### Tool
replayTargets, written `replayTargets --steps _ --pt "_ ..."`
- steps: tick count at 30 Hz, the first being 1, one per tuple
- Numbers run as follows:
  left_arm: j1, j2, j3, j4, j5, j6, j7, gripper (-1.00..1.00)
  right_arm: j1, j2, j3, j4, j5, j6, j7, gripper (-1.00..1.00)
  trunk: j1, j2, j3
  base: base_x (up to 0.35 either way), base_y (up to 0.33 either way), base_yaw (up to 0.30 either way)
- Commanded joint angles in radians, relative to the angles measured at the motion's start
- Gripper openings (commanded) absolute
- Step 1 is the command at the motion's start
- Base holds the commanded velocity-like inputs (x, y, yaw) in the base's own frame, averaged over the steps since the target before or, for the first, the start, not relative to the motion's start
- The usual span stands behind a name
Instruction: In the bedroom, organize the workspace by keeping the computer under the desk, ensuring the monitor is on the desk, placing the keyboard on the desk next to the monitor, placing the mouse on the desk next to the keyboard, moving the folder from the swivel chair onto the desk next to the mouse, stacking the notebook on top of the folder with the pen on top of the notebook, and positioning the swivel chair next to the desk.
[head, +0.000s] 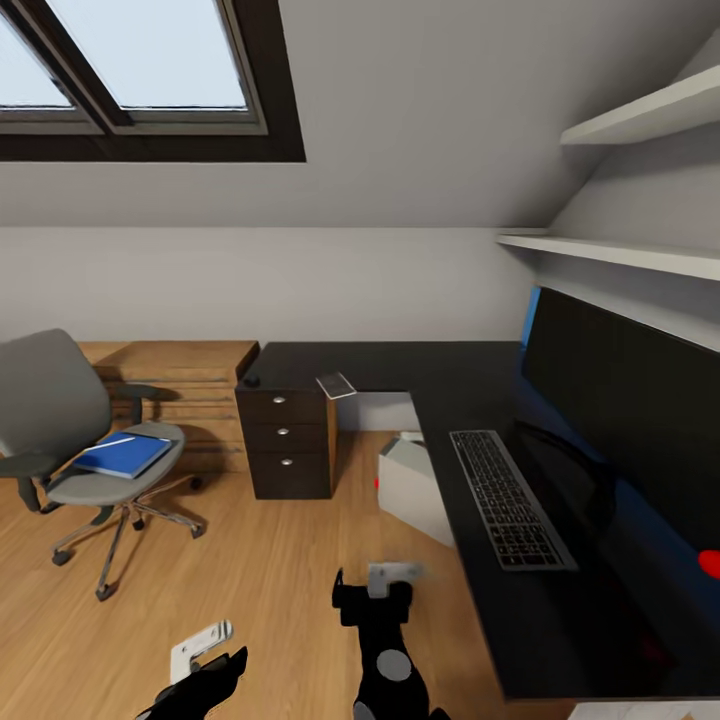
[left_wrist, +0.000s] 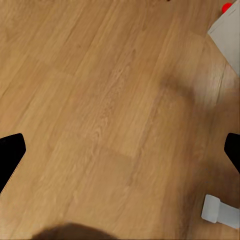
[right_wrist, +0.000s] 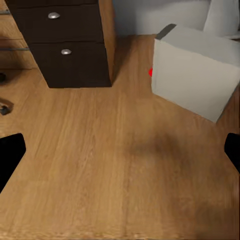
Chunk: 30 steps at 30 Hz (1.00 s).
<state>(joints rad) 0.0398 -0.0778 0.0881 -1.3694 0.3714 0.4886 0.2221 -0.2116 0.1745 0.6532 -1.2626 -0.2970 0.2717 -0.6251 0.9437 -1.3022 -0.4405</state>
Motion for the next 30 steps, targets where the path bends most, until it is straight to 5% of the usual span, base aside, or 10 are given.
replayTargets --steps 1,7,30 --pt "0.000 0.000 0.001 -0.002 0.011 0.004 0.006 1.00 -0.001 0.000 0.004 -0.002 0.007 0.027 -0.007 1.00 0.001 -0.001 -0.001 0.299 0.131 0.000" --pt "0.000 0.000 0.001 -0.002 0.011 0.004 0.006 1.00 -0.002 0.000 0.016 -0.015 0.058 0.067 -0.003 1.00 0.001 -0.001 -0.001 0.299 0.131 0.000" --pt "0.000 0.000 0.001 -0.002 0.011 0.004 0.006 1.00 -0.002 -0.003 0.014 -0.052 0.062 0.033 -0.006 1.00 0.001 -0.001 -0.001 0.299 0.131 0.002"
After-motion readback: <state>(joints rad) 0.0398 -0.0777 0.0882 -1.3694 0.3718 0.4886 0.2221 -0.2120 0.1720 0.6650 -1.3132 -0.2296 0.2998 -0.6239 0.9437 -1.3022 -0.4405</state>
